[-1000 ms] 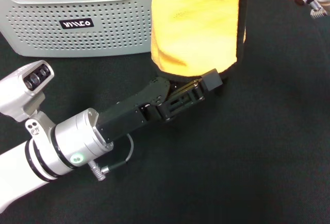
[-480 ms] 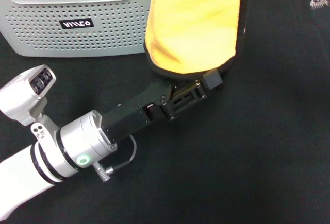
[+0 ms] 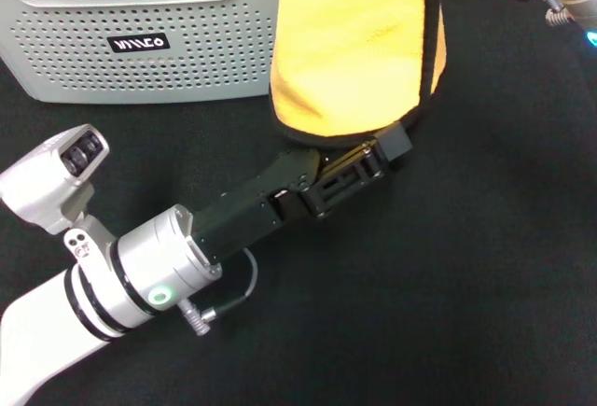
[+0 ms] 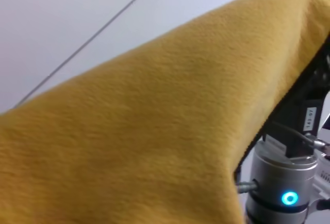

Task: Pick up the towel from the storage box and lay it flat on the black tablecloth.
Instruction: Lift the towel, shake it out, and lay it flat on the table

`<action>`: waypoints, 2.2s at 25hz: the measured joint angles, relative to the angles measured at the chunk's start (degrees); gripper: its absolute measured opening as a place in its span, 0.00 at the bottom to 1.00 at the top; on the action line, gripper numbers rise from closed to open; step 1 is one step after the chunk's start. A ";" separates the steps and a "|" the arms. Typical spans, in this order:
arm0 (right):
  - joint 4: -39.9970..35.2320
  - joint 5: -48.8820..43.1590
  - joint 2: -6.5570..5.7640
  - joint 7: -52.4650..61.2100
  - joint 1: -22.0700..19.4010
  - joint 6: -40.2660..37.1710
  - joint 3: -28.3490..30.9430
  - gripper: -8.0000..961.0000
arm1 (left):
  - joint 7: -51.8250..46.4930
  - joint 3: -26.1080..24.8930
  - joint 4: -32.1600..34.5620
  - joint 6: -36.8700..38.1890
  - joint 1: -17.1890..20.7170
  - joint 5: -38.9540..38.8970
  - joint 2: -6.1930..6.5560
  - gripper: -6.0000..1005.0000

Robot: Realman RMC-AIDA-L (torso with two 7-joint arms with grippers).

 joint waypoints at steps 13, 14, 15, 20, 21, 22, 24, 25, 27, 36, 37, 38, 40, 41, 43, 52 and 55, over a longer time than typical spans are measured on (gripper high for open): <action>1.18 0.92 0.00 -0.63 -0.94 -0.53 -1.16 0.02 | 1.23 -10.62 -0.78 -0.22 0.90 6.45 0.00 0.52; 1.18 0.92 0.00 -0.63 -1.20 -0.73 -1.16 0.02 | 1.23 -10.98 -0.77 -0.32 1.14 6.41 0.00 0.52; 1.14 0.92 0.00 -0.63 -1.46 -0.93 -1.17 0.02 | 1.24 -11.26 -0.67 -0.37 1.50 6.39 0.00 0.52; 0.77 0.92 -0.01 -0.63 -3.23 -2.71 -1.32 0.01 | 1.10 -11.47 -0.04 -0.38 2.67 6.27 0.00 0.42; 0.77 0.92 0.00 -0.62 -3.51 -3.01 -1.37 0.01 | 1.05 -11.47 0.02 -0.37 2.77 6.28 0.00 0.40; 0.77 0.92 0.00 -0.60 -4.08 -3.33 -1.51 0.01 | 0.88 -11.37 0.47 -0.20 2.92 6.45 0.00 0.38; 0.73 0.90 -0.01 -0.55 -4.91 -3.73 -1.59 0.01 | 0.80 -11.24 0.83 -0.09 2.94 6.58 0.00 0.35; 0.67 0.88 0.00 -0.52 -5.50 -3.94 -1.60 0.01 | 0.58 -11.10 1.26 0.12 2.97 6.90 0.00 0.33; 0.58 0.86 -0.02 -0.40 -6.52 -4.25 -1.60 0.01 | 0.03 -10.99 2.40 0.98 3.12 8.03 0.00 0.18; 2.58 -1.10 -0.69 2.67 -11.05 -3.60 -1.39 0.01 | -12.51 -10.66 16.20 12.77 4.65 15.52 0.67 0.03; 3.13 -2.23 -0.87 4.23 -11.89 -3.62 -1.24 0.01 | -15.82 -10.27 19.38 14.06 5.02 16.00 0.87 0.03; 3.38 -3.79 -1.09 5.90 -12.92 -3.68 -1.09 0.01 | -18.62 -9.66 21.99 14.52 5.27 16.11 1.10 0.03; 3.31 -6.20 -1.36 8.15 -14.81 -3.65 -1.00 0.01 | -24.83 -6.92 27.29 14.81 5.69 15.97 2.15 0.03; 2.74 -8.38 -1.67 10.08 -16.50 -3.52 -0.79 0.01 | -27.33 -5.03 28.99 14.88 5.77 15.60 2.86 0.03; 2.01 -11.26 -2.15 13.04 -18.62 -3.45 -0.43 0.01 | -31.95 -0.55 31.46 14.95 5.74 14.07 5.00 0.03; -2.55 -23.65 -3.47 20.12 -28.84 -9.36 2.08 0.01 | -37.81 30.16 37.36 15.50 5.52 -3.13 14.07 0.03; -1.02 -25.48 -3.51 22.40 -30.87 -14.34 4.78 0.02 | -38.83 41.81 40.04 15.51 4.78 -11.29 16.32 0.03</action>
